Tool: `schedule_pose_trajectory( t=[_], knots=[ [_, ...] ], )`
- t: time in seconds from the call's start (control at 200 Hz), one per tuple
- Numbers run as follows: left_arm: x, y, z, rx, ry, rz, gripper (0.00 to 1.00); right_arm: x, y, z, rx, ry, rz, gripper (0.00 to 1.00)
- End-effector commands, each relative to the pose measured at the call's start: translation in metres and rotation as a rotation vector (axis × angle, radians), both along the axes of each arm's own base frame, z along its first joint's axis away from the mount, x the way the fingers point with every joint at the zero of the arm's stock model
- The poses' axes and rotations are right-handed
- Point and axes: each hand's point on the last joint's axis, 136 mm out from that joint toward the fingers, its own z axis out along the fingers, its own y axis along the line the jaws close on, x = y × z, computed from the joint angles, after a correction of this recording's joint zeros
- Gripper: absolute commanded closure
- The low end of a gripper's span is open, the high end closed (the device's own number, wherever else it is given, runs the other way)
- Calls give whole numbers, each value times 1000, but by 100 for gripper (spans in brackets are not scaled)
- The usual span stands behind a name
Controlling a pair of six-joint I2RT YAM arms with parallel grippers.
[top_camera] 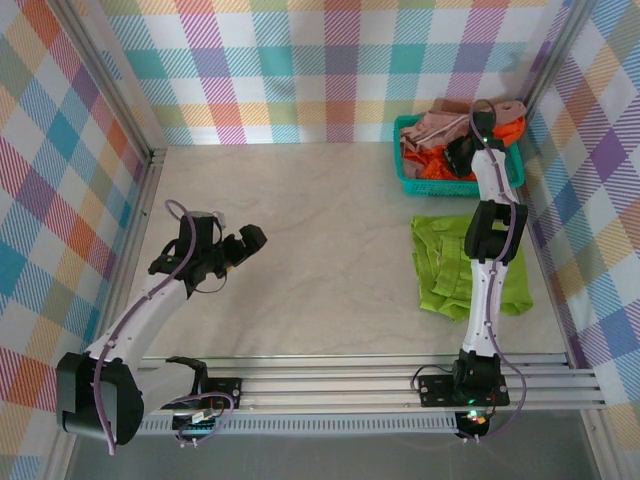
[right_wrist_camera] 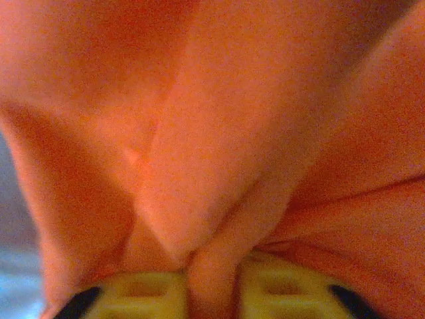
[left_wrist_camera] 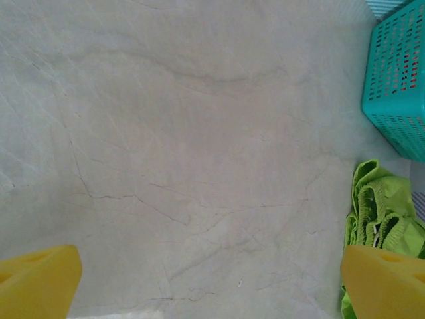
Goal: Fold and stack the shorts
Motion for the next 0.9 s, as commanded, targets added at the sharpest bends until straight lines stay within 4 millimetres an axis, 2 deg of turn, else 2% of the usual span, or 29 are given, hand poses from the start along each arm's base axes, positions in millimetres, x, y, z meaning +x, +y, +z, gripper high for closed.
schedule_pose_trajectory(
  t=[0.0,0.055,0.145,0.26,0.37,0.495,0.6,0.765,0.84,0.9],
  knots=[
    [4,3,0,9,-22,3,0,10,12,40,32,-103,41,91],
    [4,3,1,6,-24,5,0,9,16,59,32,-149,53,93],
    [3,3,2,2,-28,6,0,5,21,100,22,-255,59,94],
    [1,3,2,-6,-31,11,0,-9,27,145,19,-372,42,93],
    [-2,3,4,-13,-38,14,0,-26,32,176,13,-456,21,93],
    [-4,3,5,-18,-43,14,0,-44,37,198,13,-514,0,91],
    [-5,3,6,-25,-46,15,0,-55,37,206,-8,-522,-12,90],
    [-6,3,6,-30,-50,17,0,-58,47,213,-34,-528,42,89],
    [-5,2,6,-35,-50,16,0,-56,52,193,-52,-453,70,80],
    [-5,2,6,-38,-49,17,0,-53,54,173,-63,-382,104,62]
  ],
)
